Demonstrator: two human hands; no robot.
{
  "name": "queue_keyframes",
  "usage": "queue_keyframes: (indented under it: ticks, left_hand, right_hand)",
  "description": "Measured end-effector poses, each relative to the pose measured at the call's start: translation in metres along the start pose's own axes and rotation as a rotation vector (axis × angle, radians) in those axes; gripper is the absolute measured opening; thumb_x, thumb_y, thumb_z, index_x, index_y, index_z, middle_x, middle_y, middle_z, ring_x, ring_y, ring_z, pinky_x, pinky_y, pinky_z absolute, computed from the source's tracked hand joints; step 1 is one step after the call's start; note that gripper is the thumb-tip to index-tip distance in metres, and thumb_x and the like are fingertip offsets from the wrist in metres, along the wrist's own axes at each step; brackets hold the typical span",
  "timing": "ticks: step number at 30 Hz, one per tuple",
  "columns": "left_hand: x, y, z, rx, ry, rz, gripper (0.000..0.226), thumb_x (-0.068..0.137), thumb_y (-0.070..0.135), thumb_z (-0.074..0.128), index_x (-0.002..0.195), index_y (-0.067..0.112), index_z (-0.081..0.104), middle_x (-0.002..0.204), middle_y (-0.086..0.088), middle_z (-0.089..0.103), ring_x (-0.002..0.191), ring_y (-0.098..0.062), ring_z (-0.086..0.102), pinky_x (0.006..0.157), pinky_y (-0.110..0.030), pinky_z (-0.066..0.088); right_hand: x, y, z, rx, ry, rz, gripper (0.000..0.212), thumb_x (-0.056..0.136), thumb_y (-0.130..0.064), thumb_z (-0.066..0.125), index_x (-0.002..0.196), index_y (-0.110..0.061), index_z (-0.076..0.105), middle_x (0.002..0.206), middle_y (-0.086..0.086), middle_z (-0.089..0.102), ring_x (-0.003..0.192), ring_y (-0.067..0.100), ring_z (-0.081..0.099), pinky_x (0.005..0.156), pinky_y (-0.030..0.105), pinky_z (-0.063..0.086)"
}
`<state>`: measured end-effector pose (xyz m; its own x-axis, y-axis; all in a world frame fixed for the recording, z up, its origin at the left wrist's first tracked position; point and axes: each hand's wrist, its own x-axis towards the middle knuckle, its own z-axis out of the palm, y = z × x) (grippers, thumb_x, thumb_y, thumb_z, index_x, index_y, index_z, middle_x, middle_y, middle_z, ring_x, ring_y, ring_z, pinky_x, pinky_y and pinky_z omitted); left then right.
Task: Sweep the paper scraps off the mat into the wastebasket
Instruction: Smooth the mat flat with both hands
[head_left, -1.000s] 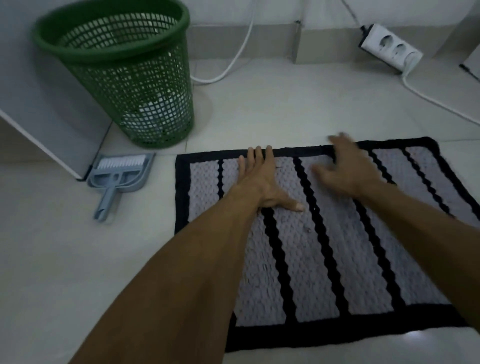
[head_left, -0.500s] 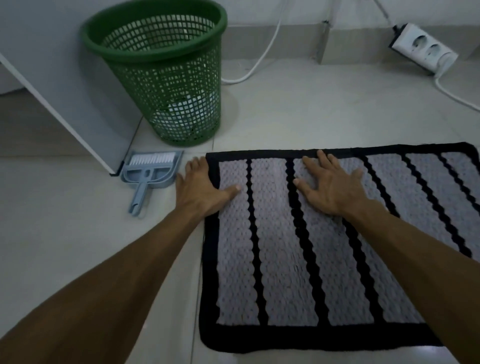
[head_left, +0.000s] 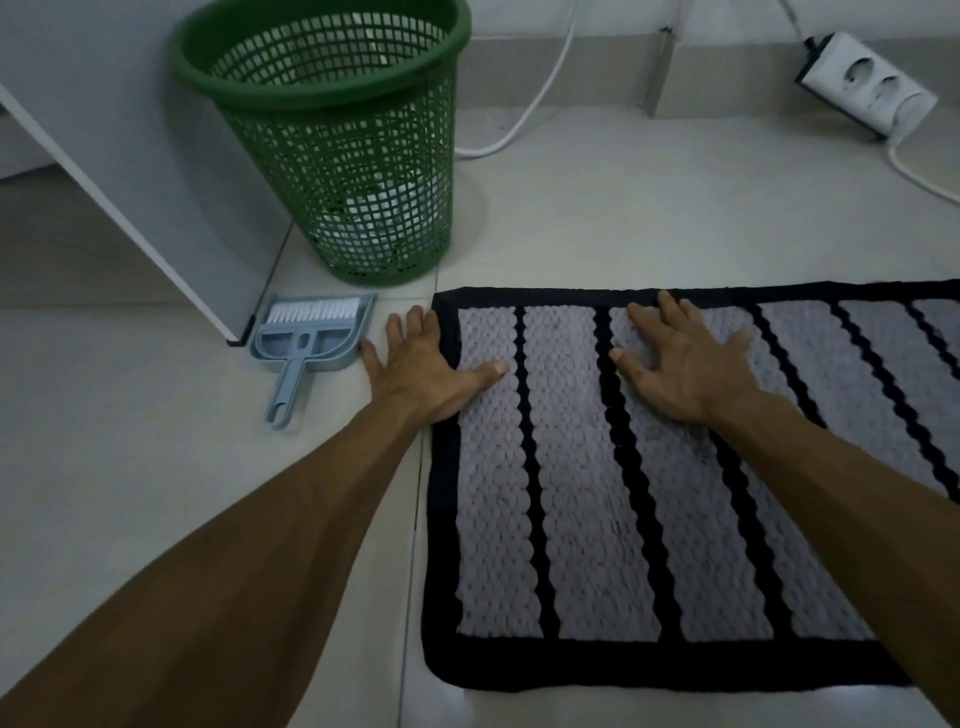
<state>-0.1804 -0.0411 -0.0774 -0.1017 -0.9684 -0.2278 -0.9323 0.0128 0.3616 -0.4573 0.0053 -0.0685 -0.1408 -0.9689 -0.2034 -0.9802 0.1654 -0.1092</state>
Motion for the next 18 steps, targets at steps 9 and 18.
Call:
queue_keyframes:
  ticks: [9, 18]
  left_hand:
    - [0.001, -0.002, 0.002, -0.016, 0.035, 0.036, 0.116, 0.065, 0.086, 0.042, 0.149, 0.023, -0.006, 0.160, 0.000, -0.004, 0.145, -0.021, -0.010, 0.113, -0.056, -0.012]
    - [-0.021, -0.005, 0.006, -0.156, 0.126, 0.098, 0.110, 0.072, 0.081, 0.043, 0.149, 0.019, -0.006, 0.160, -0.007, 0.002, 0.146, -0.021, -0.003, 0.116, -0.051, -0.008]
  right_hand:
    - [-0.053, -0.050, 0.012, -0.057, -0.046, -0.149, 0.086, 0.084, -0.081, 0.015, 0.154, -0.034, -0.005, 0.163, 0.003, -0.014, 0.150, 0.031, -0.010, 0.105, 0.078, 0.004]
    - [-0.064, -0.061, 0.005, -0.069, -0.155, -0.134, 0.091, 0.082, -0.083, 0.018, 0.153, -0.033, -0.008, 0.163, 0.003, -0.018, 0.150, 0.032, -0.013, 0.106, 0.078, 0.005]
